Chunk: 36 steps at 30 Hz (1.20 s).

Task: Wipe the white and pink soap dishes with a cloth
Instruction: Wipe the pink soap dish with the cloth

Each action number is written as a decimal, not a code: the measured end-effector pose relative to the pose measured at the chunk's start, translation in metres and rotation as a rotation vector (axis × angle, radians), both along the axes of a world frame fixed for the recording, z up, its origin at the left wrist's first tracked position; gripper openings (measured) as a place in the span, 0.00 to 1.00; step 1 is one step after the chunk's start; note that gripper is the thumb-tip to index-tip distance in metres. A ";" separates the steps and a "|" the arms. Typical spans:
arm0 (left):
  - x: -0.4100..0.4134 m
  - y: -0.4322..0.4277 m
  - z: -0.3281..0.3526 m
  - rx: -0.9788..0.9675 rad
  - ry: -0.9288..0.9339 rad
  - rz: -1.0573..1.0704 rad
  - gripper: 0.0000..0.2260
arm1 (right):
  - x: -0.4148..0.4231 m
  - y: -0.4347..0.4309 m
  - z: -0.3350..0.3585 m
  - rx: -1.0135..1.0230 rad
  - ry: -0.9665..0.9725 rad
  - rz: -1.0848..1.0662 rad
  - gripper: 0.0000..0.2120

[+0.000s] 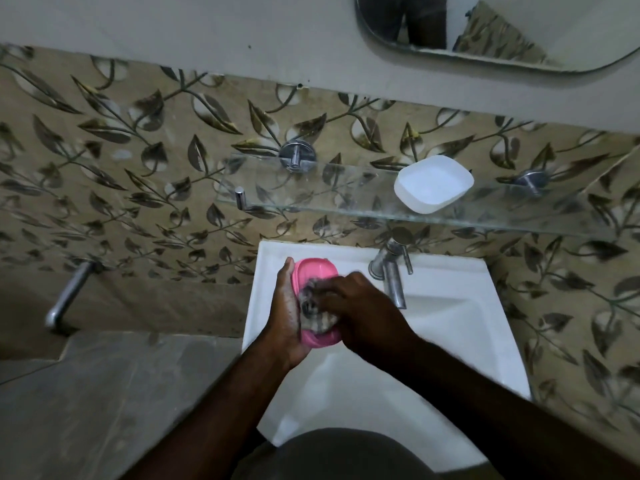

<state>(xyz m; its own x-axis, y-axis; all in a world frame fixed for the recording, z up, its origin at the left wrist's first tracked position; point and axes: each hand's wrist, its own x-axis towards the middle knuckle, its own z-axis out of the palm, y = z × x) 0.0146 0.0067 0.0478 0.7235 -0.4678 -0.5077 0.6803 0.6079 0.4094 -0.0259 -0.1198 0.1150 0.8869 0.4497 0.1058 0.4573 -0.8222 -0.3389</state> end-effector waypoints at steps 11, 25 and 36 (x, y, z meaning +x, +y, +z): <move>0.008 0.002 0.013 0.040 0.022 -0.056 0.36 | -0.007 -0.005 -0.001 0.011 -0.125 0.085 0.19; -0.002 -0.015 0.026 0.419 -0.340 0.156 0.24 | -0.016 0.011 -0.011 0.452 0.183 -0.445 0.03; 0.003 -0.019 0.048 0.435 -0.571 0.170 0.20 | -0.015 0.009 -0.008 0.589 0.132 -0.505 0.04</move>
<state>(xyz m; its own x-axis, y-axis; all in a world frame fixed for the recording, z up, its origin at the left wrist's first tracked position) 0.0177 -0.0126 0.0960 0.9751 -0.1681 -0.1447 0.2004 0.3882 0.8995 -0.0409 -0.1108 0.1072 0.9907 -0.1092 0.0812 0.0016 -0.5876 -0.8092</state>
